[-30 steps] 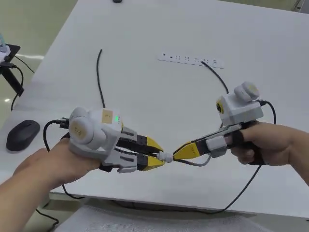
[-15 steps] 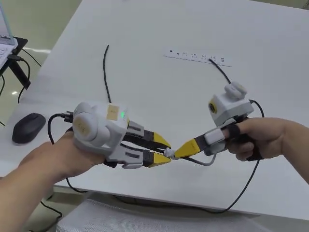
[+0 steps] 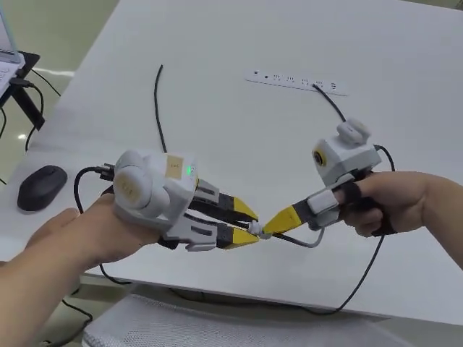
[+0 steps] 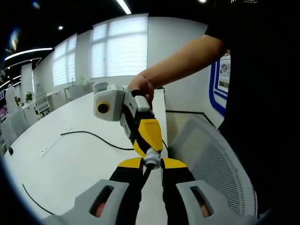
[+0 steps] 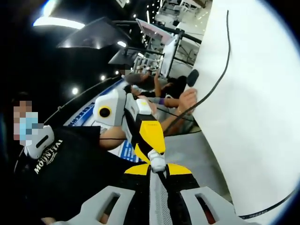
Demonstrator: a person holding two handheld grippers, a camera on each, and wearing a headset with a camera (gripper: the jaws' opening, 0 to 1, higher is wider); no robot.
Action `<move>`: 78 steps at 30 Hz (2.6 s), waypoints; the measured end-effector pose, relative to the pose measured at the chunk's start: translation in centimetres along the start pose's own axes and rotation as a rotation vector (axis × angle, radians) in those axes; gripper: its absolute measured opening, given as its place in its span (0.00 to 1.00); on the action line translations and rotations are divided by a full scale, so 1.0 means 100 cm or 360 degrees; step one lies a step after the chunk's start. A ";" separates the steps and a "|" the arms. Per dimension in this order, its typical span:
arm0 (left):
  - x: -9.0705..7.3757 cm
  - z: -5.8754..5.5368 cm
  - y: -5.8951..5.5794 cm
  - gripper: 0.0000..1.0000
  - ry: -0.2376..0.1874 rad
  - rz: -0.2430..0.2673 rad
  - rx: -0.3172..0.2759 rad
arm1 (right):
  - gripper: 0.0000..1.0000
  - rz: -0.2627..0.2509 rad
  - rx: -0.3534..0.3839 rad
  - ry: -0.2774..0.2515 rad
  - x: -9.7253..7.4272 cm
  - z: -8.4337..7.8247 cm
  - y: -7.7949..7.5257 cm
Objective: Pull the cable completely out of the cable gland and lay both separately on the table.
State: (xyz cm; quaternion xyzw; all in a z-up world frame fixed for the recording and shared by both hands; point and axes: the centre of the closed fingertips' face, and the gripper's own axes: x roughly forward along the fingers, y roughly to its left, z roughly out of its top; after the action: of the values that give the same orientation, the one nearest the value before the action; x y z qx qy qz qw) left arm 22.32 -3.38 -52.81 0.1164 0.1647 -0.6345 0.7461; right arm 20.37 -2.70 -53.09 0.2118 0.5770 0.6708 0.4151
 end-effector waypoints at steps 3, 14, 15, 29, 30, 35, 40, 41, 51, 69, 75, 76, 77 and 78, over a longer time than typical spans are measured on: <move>0.000 -0.004 0.001 0.15 0.0026 0.0003 -0.0003 | 0.08 -0.0043 -0.0062 -0.0035 0.001 0.004 -0.001; -0.003 -0.006 0.002 0.15 -0.0007 0.0019 -0.0126 | 0.07 -0.0490 -0.0776 -0.0003 0.002 0.009 -0.003; -0.004 -0.004 0.002 0.15 -0.0016 0.0015 -0.0142 | 0.07 -0.0576 -0.0888 0.0022 0.001 0.009 -0.002; -0.009 0.004 0.000 0.15 -0.0065 0.0000 -0.0346 | 0.07 -0.1397 -0.1854 0.0262 0.000 0.015 -0.007; -0.010 0.004 0.000 0.15 -0.0069 -0.0001 -0.0372 | 0.07 -0.1462 -0.1920 0.0274 0.000 0.016 -0.007; -0.012 0.003 0.003 0.15 -0.0097 0.0002 -0.0409 | 0.07 -0.1531 -0.1954 0.0244 0.000 0.020 -0.007; -0.012 0.007 0.007 0.15 -0.0118 0.0007 -0.0373 | 0.08 -0.1532 -0.1862 0.0163 -0.006 0.024 -0.005; -0.012 0.007 0.007 0.15 -0.0118 0.0007 -0.0370 | 0.08 -0.1528 -0.1849 0.0150 -0.006 0.025 -0.005; -0.012 0.006 0.005 0.15 -0.0087 -0.0004 -0.0254 | 0.21 -0.1541 -0.1608 -0.0084 -0.010 0.028 -0.001; -0.016 0.012 0.013 0.15 -0.0109 0.0042 -0.0227 | 0.15 -0.1854 -0.1342 -0.0319 -0.038 0.016 -0.015; -0.016 0.008 0.014 0.15 -0.0097 0.0057 -0.0243 | 0.10 -0.1839 -0.1372 -0.0300 -0.029 0.019 -0.015; -0.015 0.008 0.013 0.15 -0.0094 0.0054 -0.0236 | 0.09 -0.1830 -0.1377 -0.0307 -0.028 0.019 -0.015; -0.015 0.007 0.012 0.15 -0.0090 0.0051 -0.0235 | 0.08 -0.1825 -0.1377 -0.0311 -0.027 0.019 -0.015; -0.015 0.006 0.012 0.15 -0.0087 0.0049 -0.0231 | 0.08 -0.1824 -0.1379 -0.0312 -0.025 0.020 -0.015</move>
State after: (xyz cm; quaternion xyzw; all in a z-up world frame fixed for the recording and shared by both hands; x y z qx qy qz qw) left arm 23.33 -2.08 -51.67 0.0473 0.1879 -0.6122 0.7666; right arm 23.77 -3.52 -53.56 -0.2483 0.2399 0.4942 0.7979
